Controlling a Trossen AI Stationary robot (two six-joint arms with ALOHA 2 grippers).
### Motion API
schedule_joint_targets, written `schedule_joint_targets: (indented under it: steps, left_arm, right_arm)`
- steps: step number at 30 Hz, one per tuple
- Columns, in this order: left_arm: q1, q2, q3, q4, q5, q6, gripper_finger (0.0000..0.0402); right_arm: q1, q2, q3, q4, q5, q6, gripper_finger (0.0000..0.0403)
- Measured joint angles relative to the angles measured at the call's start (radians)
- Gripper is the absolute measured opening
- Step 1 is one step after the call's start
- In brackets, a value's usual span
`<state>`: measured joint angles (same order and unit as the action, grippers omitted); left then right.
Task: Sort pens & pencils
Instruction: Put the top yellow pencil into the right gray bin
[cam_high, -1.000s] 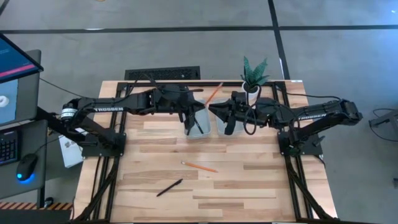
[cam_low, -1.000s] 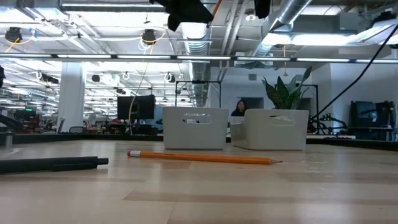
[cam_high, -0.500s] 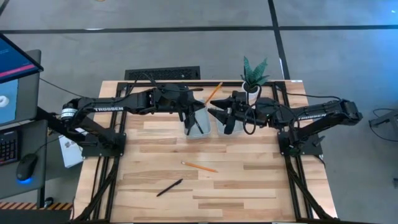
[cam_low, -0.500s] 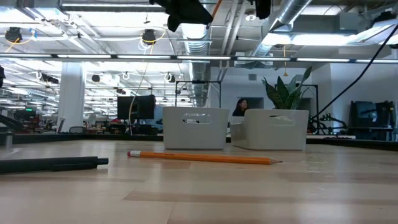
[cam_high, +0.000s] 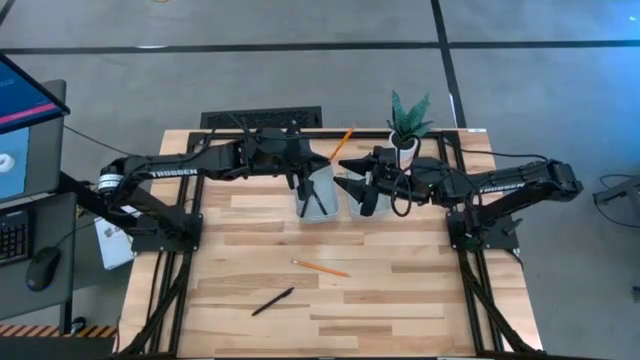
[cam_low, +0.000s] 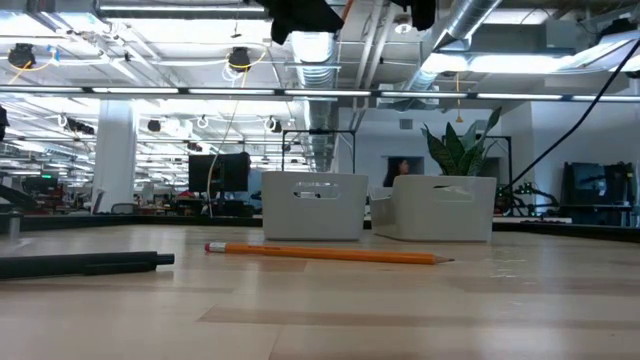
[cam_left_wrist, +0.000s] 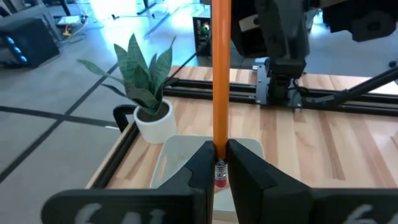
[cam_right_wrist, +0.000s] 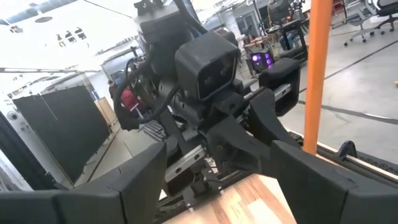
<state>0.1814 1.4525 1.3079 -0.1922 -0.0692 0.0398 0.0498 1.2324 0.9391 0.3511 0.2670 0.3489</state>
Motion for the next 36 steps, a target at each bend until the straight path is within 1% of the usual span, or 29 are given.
schedule_joint_targets:
  steps: [6, 11, 19, 26, 36]
  left_arm:
    - [-0.001, 0.0, 0.021, -0.016, 0.001, 0.009, 0.0026]
    - [-0.004, 0.0, 0.038, -0.083, 0.001, 0.005, 0.0026]
    - [-0.009, 0.0, 0.04, -0.083, 0.001, -0.008, 0.0026]
    - [-0.013, 0.0, 0.04, -0.082, 0.005, -0.015, 0.0026]
    - [-0.013, 0.0, 0.04, -0.081, 0.1, -0.044, 0.0026]
  right_arm:
    - [-0.007, 0.0, 0.0, 0.0, 0.003, 0.0, 0.0313]
    - [-0.037, 0.0, 0.0, 0.0, 0.004, 0.0, 0.0313]
    - [-0.079, 0.0, 0.0, 0.001, 0.004, 0.0, 0.0313]
    - [-0.093, 0.0, 0.0, 0.002, 0.004, 0.0, 0.0313]
    - [-0.092, 0.0, 0.0, 0.047, 0.004, -0.001, 0.0313]
